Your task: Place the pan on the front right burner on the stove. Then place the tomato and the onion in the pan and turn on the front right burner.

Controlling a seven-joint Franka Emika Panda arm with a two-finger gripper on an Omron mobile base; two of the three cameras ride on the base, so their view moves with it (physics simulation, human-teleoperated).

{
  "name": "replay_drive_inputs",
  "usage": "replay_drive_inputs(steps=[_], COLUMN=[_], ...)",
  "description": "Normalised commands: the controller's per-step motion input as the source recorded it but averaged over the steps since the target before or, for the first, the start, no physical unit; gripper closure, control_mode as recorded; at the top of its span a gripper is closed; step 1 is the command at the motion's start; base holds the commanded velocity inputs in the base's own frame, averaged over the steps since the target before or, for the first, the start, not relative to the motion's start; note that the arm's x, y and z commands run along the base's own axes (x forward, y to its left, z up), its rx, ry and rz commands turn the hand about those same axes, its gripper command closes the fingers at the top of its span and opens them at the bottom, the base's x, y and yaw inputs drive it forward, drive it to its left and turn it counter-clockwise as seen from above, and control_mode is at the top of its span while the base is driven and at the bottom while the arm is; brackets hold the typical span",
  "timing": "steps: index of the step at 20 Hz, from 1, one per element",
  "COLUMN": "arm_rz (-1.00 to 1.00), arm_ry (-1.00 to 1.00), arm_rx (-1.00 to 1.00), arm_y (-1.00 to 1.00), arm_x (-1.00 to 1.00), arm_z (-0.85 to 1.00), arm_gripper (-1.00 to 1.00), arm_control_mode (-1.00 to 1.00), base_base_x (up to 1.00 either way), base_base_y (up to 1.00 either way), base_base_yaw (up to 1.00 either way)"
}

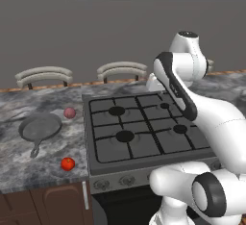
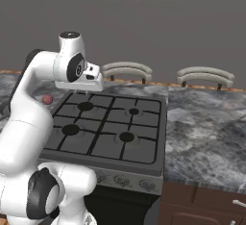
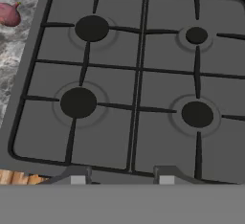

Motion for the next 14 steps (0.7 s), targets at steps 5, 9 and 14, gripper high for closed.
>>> replay_drive_inputs(steps=[5, 9, 14], arm_rz=[0.00, -0.01, -0.01], arm_ry=[0.01, 0.00, 0.01], arm_rx=[0.00, 0.00, 0.00], arm_y=[0.04, 0.61, 0.72], arm_x=[0.00, 0.00, 0.00], arm_z=[0.00, 0.00, 0.00], arm_gripper=[-1.00, -1.00, -1.00], arm_control_mode=[-1.00, -1.00, -1.00], base_base_x=[0.00, 0.00, 0.00], base_base_y=[0.00, 0.00, 0.00], base_base_yaw=[0.00, 0.00, 0.00])
